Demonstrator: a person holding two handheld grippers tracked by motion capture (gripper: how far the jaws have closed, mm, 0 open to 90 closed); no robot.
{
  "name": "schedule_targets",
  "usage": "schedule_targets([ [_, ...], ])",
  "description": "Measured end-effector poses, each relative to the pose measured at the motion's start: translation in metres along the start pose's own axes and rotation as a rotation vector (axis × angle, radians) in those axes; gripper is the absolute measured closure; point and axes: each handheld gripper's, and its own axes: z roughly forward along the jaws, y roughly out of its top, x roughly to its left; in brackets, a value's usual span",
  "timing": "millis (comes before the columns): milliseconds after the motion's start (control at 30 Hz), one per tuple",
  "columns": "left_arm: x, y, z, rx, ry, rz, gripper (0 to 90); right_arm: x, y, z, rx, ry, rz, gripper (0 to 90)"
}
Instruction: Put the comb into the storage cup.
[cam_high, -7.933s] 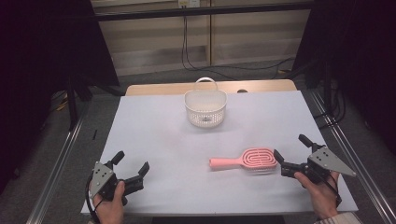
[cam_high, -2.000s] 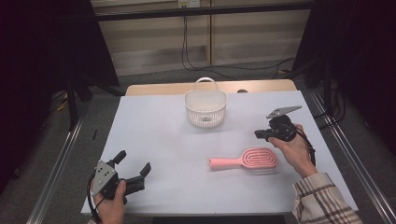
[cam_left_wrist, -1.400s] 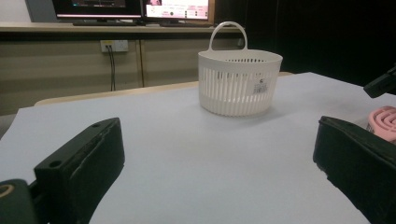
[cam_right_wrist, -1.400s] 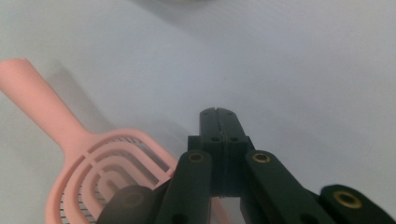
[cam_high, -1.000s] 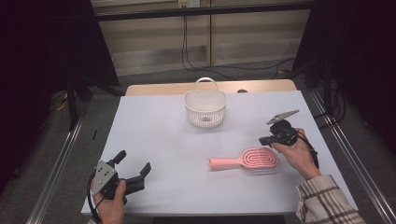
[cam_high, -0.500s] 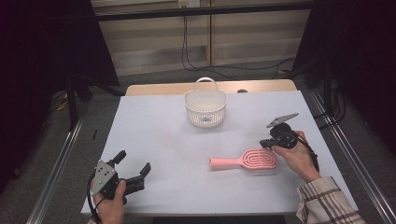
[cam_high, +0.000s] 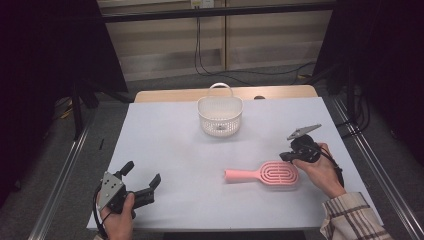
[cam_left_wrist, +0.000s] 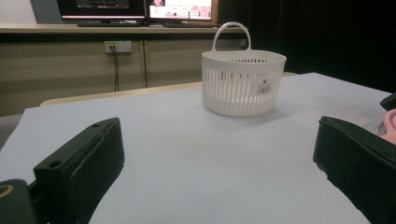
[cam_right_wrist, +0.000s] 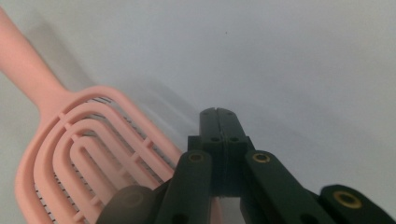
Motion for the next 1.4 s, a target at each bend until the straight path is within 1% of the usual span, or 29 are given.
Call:
schedule_targets([
  [100,0.0,0.0,0.0,0.0,0.0,0.0,2.0,0.001,-0.001,0.0,0.0,0.0,-0.006,90.0],
  [233,0.0,0.0,0.0,0.0,0.001,0.0,2.0,0.0,-0.004,-0.001,0.0,0.0,-0.004,90.0],
  [267,0.0,0.0,0.0,0.001,0.003,0.008,2.0,0.0,-0.005,-0.002,-0.002,-0.003,-0.002,90.0],
  [400,0.0,0.0,0.0,0.002,0.003,0.002,2.0,-0.002,-0.008,-0.003,0.001,-0.003,0.002,90.0],
  [500,0.0,0.0,0.0,0.002,0.004,0.007,2.0,-0.002,-0.01,-0.003,0.003,-0.004,0.01,90.0],
  [533,0.0,0.0,0.0,0.002,0.004,0.007,2.0,-0.002,-0.011,-0.004,0.006,-0.003,0.006,90.0],
  [1033,0.0,0.0,0.0,0.0,0.004,0.009,2.0,0.002,-0.02,-0.007,0.008,0.002,-0.003,90.0],
  [1067,0.0,0.0,0.0,0.0,0.005,0.01,2.0,0.003,-0.02,-0.007,0.01,0.003,0.003,90.0],
  [1167,0.0,0.0,0.0,0.003,0.003,0.004,2.0,0.004,-0.022,-0.007,0.012,0.003,-0.006,90.0],
  [1233,0.0,0.001,-0.001,0.004,0.003,0.014,2.0,0.004,-0.023,-0.007,0.014,0.005,-0.007,90.0],
  [1400,0.0,0.001,0.0,0.002,0.001,0.01,2.0,0.006,-0.025,-0.008,0.011,0.008,-0.007,90.0],
])
